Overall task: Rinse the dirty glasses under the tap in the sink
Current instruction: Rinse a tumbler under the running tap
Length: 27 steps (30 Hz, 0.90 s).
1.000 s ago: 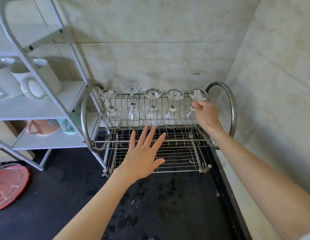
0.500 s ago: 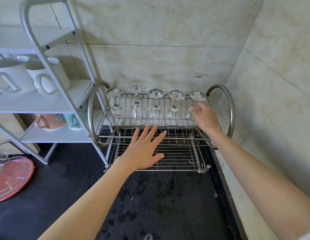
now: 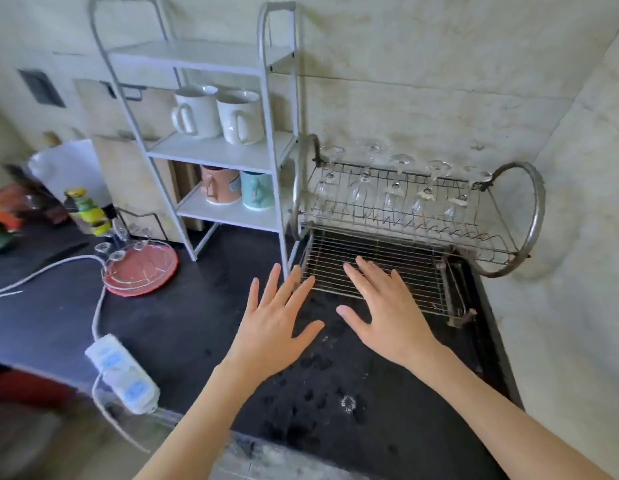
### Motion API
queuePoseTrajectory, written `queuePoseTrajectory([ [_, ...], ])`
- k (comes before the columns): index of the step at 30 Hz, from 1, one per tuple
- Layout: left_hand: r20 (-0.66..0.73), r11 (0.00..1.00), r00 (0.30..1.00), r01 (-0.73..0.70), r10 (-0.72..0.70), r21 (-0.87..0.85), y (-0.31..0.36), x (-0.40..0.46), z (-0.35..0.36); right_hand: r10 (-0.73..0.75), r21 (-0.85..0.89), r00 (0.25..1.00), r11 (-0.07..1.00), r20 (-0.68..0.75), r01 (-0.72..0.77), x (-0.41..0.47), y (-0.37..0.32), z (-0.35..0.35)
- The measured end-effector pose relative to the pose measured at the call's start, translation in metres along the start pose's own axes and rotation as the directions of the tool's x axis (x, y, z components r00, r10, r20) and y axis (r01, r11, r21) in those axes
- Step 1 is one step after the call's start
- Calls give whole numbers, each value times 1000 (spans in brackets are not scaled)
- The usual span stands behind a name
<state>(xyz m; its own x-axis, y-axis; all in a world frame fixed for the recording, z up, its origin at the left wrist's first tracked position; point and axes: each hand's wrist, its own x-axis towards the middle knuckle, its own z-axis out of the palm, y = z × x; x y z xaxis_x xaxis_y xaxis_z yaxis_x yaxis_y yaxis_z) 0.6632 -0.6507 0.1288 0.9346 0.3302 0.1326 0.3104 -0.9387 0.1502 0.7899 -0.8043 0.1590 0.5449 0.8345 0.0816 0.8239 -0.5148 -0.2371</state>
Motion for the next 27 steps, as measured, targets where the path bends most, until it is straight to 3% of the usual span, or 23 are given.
queuePoseTrajectory([
  [6,-11,967,969,248,-247,58,-57,-166,-12,-252,65,963,967,93,247,-46,-124,56],
  [9,-13,915,917,398,-398,71,-73,-253,-19,-364,123,919,930,154,347,-77,-189,85],
  [13,21,789,790,609,-612,82,-106,-356,-31,-503,166,838,864,214,476,-102,-274,113],
  [16,-26,693,695,718,-718,69,-137,-413,-43,-606,235,757,794,245,560,-100,-336,125],
  [23,-130,497,491,867,-862,-25,-213,-484,-57,-758,334,627,647,180,686,-56,-464,162],
  [27,-116,386,377,920,-919,-66,-273,-496,-59,-811,363,551,582,195,728,1,-533,187],
])
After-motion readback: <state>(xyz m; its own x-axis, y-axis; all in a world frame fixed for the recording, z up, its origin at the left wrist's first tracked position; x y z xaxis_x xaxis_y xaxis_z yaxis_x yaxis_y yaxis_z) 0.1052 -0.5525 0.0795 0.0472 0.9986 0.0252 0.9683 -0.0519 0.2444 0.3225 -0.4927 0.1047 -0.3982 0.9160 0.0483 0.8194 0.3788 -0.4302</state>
